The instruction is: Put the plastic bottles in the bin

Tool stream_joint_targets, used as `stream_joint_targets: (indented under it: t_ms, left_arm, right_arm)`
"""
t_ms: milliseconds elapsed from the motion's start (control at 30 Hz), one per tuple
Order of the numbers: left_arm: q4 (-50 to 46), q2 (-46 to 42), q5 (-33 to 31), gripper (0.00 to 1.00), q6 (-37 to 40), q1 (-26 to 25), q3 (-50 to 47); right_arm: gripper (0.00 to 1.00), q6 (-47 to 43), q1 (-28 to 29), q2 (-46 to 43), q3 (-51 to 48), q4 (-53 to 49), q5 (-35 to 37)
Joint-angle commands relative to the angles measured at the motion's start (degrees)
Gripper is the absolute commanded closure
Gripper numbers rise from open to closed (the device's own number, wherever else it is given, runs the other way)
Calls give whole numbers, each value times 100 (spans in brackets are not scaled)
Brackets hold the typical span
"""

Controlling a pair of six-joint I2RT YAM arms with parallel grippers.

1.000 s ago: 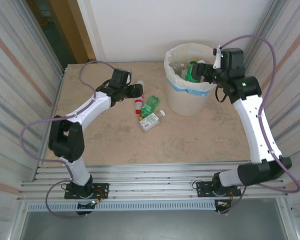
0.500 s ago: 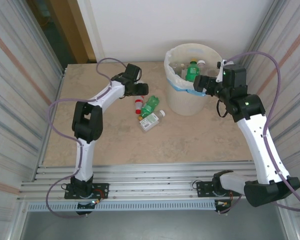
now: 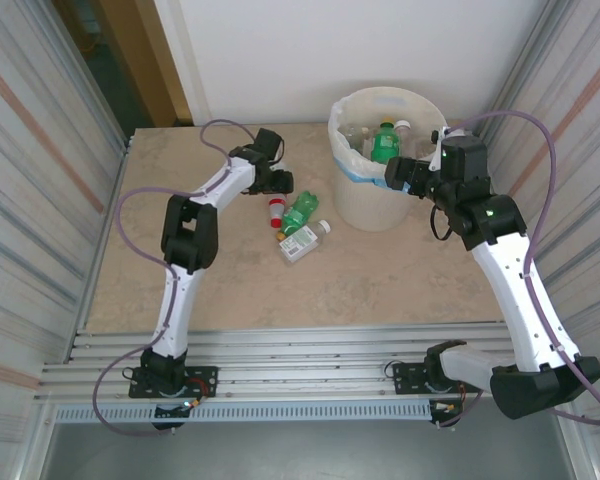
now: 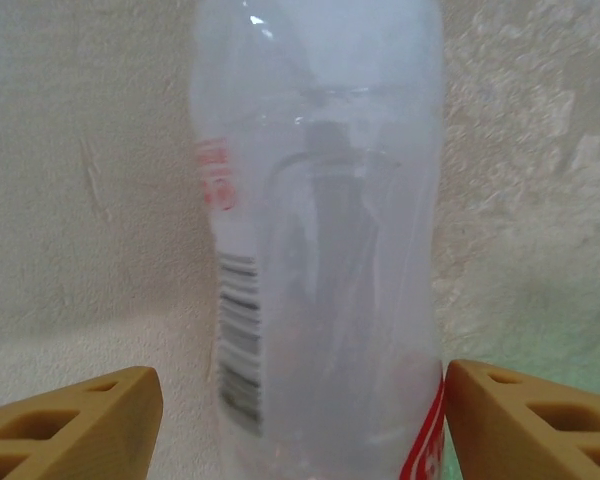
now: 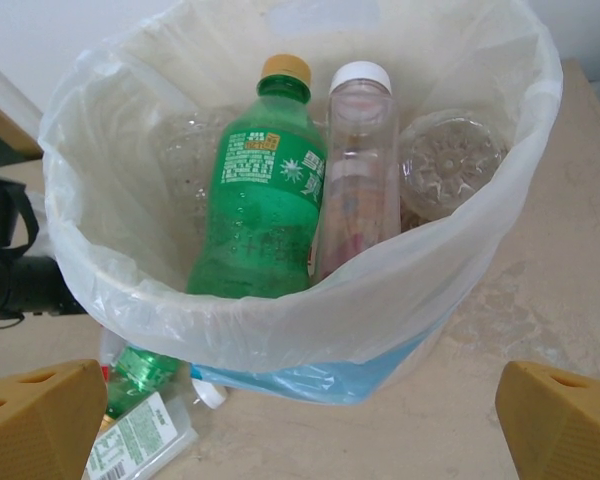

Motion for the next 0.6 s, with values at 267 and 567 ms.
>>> stream_joint_targets:
  t_ms: [267, 567]
  left_arm:
    - [-509, 241, -260, 27, 217, 103, 267]
    - [-356, -5, -342, 50, 253, 213, -273]
  right_arm:
    - [2, 175, 82, -86, -139, 172, 71]
    - [2, 196, 134, -23, -147, 233, 35]
